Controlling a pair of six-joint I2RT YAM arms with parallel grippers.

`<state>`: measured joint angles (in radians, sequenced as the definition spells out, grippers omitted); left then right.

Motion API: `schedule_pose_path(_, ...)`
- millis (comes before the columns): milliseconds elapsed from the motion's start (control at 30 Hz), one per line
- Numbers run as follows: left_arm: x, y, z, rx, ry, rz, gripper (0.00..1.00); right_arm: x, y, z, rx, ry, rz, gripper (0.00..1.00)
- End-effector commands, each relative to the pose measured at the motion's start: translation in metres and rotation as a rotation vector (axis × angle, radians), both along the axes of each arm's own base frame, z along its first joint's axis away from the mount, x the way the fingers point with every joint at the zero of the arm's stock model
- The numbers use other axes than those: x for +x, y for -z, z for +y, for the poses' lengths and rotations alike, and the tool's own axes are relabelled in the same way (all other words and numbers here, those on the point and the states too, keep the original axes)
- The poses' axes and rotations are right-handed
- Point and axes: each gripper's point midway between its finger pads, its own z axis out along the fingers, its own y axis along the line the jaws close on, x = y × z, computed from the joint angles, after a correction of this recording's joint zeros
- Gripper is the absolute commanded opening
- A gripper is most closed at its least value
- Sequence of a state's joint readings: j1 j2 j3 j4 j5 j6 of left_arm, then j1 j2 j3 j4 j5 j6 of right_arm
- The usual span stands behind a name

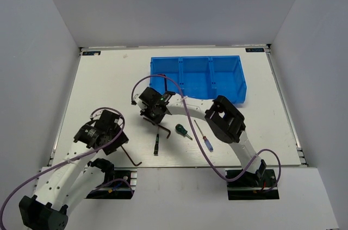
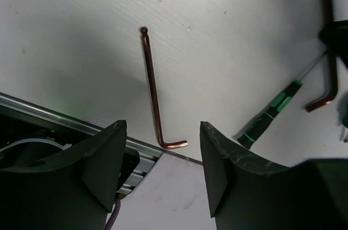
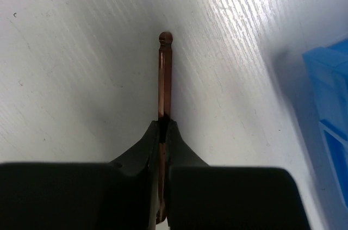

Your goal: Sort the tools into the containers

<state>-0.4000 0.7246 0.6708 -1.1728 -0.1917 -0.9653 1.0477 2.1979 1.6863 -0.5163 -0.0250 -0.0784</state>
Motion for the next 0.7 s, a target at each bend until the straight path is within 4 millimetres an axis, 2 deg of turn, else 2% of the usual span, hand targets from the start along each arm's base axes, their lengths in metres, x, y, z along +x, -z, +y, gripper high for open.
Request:
schedule_pose_path(0,0.000,0.016,-0.012,-0.052,-0.002,0.036,0.66,-0.015,0.026,-0.031,-0.108,0.014,0.068,0.00)
schedule_pose_path(100,0.000,0.027,-0.017,-0.061,0.005,0.073,0.66,-0.011,-0.006,-0.021,-0.010,0.017,0.107,0.00)
schedule_pose_path(133,-0.001,0.030,-0.016,-0.050,0.004,0.098,0.66,0.004,-0.040,-0.007,0.079,0.022,0.090,0.00)
schedule_pose_path(200,0.005,0.031,-0.019,-0.054,0.005,0.090,0.66,0.012,-0.071,-0.007,0.142,0.037,0.129,0.00)
schedule_pose_path(233,0.006,0.032,-0.019,-0.040,0.018,0.088,0.66,0.034,-0.107,0.003,0.221,0.051,0.086,0.00)
schedule_pose_path(300,0.009,0.034,-0.020,-0.034,0.018,0.101,0.66,0.054,-0.136,-0.005,0.258,0.086,0.039,0.00)
schedule_pose_path(367,0.011,0.037,-0.019,-0.017,0.023,0.108,0.66,0.089,-0.169,-0.017,0.290,0.161,-0.072,0.00)
schedule_pose_path(400,0.009,0.043,-0.016,0.001,0.019,0.128,0.66,0.117,-0.186,-0.029,0.292,0.219,-0.161,0.00)
schedule_pose_path(433,0.009,0.043,-0.016,0.001,0.019,0.128,0.66,0.123,-0.185,-0.034,0.272,0.243,-0.186,0.00)
schedule_pose_path(500,0.009,0.050,-0.018,-0.008,0.023,0.136,0.65,0.163,-0.193,-0.053,0.254,0.356,-0.326,0.00)
schedule_pose_path(533,0.006,0.055,-0.017,0.000,0.022,0.156,0.65,0.175,-0.188,-0.061,0.224,0.394,-0.362,0.00)
schedule_pose_path(567,0.005,0.055,-0.019,-0.012,0.026,0.161,0.65,0.188,-0.198,-0.060,0.252,0.417,-0.405,0.00)
schedule_pose_path(600,0.002,0.059,-0.020,-0.002,0.026,0.189,0.65,0.202,-0.193,-0.070,0.228,0.452,-0.427,0.00)
schedule_pose_path(667,0.004,0.059,-0.018,0.012,0.022,0.199,0.64,0.220,-0.185,-0.067,0.217,0.453,-0.461,0.00)
